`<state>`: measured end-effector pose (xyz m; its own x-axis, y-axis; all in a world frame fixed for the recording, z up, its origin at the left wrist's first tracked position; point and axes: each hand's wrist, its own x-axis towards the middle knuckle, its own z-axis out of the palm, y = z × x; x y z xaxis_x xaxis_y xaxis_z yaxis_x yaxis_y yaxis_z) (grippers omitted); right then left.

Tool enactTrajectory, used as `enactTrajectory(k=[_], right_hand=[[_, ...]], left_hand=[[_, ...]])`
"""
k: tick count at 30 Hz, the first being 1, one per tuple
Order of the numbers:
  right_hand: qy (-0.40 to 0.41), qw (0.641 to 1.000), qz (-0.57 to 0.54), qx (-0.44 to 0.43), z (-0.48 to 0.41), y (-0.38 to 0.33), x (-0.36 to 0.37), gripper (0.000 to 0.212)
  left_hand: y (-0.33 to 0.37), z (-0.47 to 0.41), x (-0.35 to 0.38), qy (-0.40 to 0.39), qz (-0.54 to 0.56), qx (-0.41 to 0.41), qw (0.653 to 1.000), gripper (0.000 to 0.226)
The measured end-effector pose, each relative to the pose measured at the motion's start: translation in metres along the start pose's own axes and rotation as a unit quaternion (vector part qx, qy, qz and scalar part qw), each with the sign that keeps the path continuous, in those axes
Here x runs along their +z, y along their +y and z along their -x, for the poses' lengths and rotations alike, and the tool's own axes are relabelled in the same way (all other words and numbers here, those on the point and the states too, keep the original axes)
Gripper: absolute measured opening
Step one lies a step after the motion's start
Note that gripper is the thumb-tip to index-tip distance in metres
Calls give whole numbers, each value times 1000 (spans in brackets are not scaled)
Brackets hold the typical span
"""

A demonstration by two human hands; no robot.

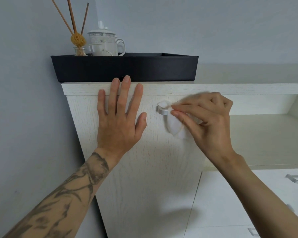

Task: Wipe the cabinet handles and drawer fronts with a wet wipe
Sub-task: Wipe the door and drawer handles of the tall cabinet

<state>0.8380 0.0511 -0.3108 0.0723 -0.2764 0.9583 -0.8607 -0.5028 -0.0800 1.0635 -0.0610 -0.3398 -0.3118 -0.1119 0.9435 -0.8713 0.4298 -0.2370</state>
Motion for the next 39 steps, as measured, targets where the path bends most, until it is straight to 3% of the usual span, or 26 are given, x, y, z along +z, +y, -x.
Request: enactTrajectory(k=[14,20,25,31,39], right_hand=[[32,999,7,29,2,-4,-1,10],[13,1000,-1,-19,-4,-10,8,12],[56,998,8,28,7,10,-12,9],[26,999,11,-33,-2,-9,9,11],[73,996,37,34,7,10,-23,5]], left_hand=[[1,0,-2,-2,-1,1,1000,73],[0,0,-1,3,-2,2,1000,73],[1,0,-2,3,0,-1,1000,73],[0,0,-2,1,1,3,1000,72],[1,-1,-3,1,1,0,1000,72]])
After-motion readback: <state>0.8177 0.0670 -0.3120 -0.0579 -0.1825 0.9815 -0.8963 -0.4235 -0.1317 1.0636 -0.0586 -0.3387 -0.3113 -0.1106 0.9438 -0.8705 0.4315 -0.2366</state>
